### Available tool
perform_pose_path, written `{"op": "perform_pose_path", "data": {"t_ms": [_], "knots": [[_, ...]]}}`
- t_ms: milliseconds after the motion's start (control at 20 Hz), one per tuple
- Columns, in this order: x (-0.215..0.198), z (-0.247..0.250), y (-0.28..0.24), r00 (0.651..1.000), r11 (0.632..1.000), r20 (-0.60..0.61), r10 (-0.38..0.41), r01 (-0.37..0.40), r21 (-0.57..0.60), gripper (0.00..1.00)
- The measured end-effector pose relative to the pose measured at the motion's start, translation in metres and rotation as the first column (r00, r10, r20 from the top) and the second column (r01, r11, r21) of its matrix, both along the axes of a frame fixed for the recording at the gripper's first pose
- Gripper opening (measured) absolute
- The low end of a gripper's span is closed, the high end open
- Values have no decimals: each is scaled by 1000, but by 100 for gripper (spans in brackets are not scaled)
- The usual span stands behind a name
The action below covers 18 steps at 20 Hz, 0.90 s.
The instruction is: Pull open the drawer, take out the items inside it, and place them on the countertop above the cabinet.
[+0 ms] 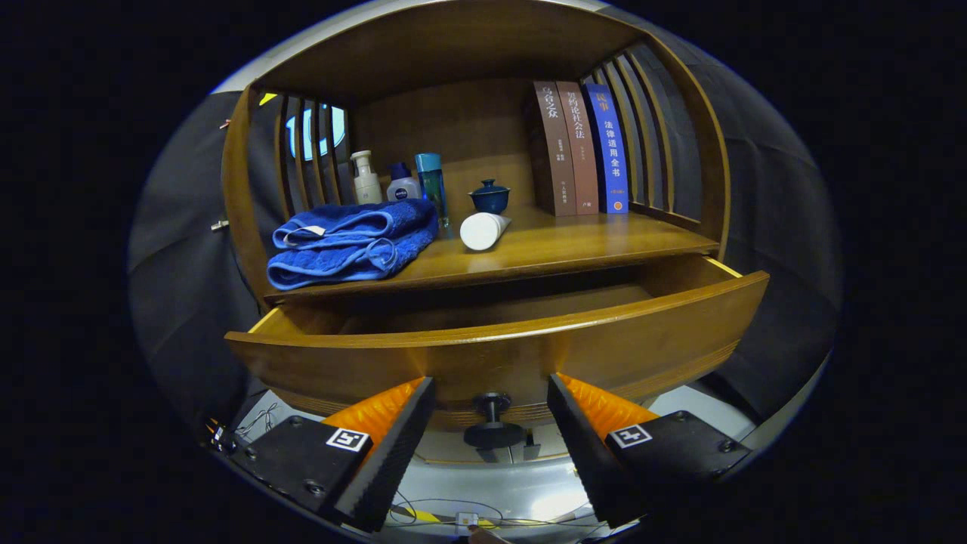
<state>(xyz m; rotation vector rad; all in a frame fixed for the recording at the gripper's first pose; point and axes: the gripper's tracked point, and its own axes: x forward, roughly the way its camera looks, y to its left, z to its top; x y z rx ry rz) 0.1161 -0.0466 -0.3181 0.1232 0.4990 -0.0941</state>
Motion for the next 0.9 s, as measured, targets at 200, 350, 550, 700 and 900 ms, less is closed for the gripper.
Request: {"op": "perform_pose_path", "data": {"t_ms": [200,350,550,700,900], "knots": [[23,-2,-3,1000,1000,11,3,-3,1,100],[33,-3,-5,1000,1000,16,5,-5,-6,100],[45,-12,-10,1000,1000,11,7,-7,-15,99],[51,-15,-11,1000,1000,2,-4,4,-13,100],[51,-15,-11,1000,999,8,-4,5,-34,100]]}}
